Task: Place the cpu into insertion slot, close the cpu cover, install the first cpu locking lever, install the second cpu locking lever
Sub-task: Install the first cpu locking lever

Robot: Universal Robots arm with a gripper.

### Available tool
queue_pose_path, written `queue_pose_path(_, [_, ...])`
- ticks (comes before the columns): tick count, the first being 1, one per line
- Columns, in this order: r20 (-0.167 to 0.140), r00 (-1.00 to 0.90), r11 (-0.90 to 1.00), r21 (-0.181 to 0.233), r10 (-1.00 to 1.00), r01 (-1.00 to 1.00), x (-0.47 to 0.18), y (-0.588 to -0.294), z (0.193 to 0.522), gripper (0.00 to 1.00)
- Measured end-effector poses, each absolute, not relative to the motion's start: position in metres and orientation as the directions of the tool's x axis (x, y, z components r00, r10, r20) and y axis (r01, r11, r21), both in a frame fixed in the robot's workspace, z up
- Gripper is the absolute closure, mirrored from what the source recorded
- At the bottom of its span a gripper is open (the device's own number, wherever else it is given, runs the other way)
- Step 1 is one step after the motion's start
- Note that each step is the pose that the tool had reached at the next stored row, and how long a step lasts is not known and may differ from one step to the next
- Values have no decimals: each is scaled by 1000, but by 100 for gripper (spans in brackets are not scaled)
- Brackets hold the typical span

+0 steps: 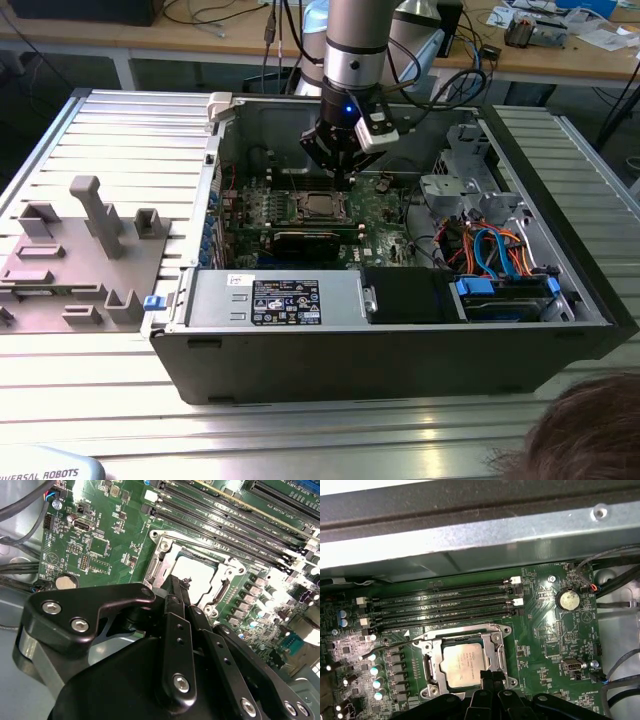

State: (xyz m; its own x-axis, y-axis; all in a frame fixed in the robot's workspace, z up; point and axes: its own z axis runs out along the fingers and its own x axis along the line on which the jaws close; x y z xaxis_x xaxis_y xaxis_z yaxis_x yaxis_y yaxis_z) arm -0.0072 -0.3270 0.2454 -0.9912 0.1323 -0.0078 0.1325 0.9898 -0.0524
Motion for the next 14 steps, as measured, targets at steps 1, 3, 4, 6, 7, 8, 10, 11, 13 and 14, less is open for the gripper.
queue_pose_path(1, [-8, -991, 990, -52, 132, 132, -7, -327, 245, 89])
queue_pose_path(3, [-8, -992, 990, -52, 130, 130, -7, -327, 245, 89])
queue_pose_path(4, [-8, -992, 990, -52, 129, 130, -7, -327, 245, 89])
queue_pose_path(6, [-8, -992, 990, -52, 128, 128, -7, -327, 245, 89])
queue_pose_path(7, [-8, -992, 990, -52, 128, 128, -7, -327, 245, 89])
queue_pose_path(8, [-8, -992, 990, -52, 127, 127, -7, -327, 245, 89])
queue_pose_path(10, [-8, -992, 991, -52, 126, 126, -7, -327, 245, 89])
queue_pose_path(11, [-8, -992, 991, -52, 125, 125, -7, -327, 245, 89])
queue_pose_path(13, [-8, -992, 991, -52, 123, 123, -7, -327, 245, 89])
queue_pose_path(14, [-8, -993, 991, -52, 121, 122, -7, -327, 245, 89])
